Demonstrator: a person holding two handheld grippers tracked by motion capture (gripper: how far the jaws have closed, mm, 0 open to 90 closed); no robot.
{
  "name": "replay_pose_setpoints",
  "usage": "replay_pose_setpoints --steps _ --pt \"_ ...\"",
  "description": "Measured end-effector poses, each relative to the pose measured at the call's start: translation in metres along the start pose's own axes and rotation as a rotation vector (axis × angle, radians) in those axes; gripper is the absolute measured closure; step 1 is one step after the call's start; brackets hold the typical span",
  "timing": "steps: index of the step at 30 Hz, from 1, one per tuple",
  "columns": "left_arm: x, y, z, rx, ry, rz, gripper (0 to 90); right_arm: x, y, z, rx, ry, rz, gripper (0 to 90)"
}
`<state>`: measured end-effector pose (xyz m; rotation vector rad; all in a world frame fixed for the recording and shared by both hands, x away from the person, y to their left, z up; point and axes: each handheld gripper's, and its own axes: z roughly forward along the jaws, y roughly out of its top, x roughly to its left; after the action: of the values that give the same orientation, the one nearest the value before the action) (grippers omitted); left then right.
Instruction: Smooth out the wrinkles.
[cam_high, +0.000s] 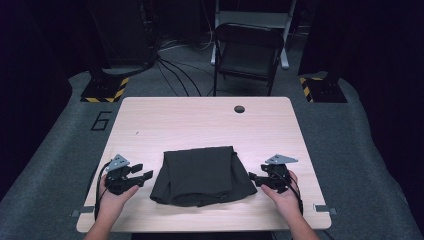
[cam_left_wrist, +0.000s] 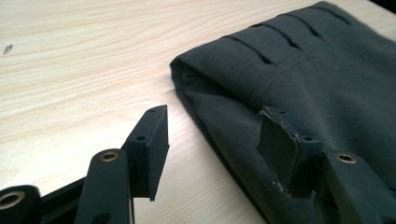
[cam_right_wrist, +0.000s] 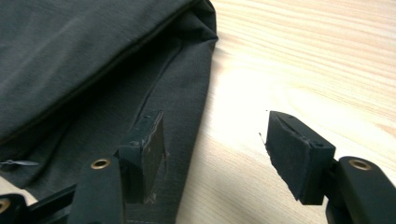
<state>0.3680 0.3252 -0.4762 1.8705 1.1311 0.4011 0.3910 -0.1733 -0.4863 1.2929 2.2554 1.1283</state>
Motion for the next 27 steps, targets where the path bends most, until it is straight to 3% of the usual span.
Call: replay_pose_setpoints --steps 10,23,27 --pt "0.015 -0.007 0.01 -0.006 0.011 -0.082 42.1 -0.008 -0.005 0.005 0.028 -0.033 0.003 36.7" --pt "0.019 -0.009 0.024 0.057 0.019 -0.092 41.3 -0.02 -0.011 0.002 0.025 -0.07 0.054 36.6" --pt "0.02 -0.009 0.027 0.057 0.027 -0.107 41.1 -0.022 -0.013 0.001 0.016 -0.073 0.065 36.6"
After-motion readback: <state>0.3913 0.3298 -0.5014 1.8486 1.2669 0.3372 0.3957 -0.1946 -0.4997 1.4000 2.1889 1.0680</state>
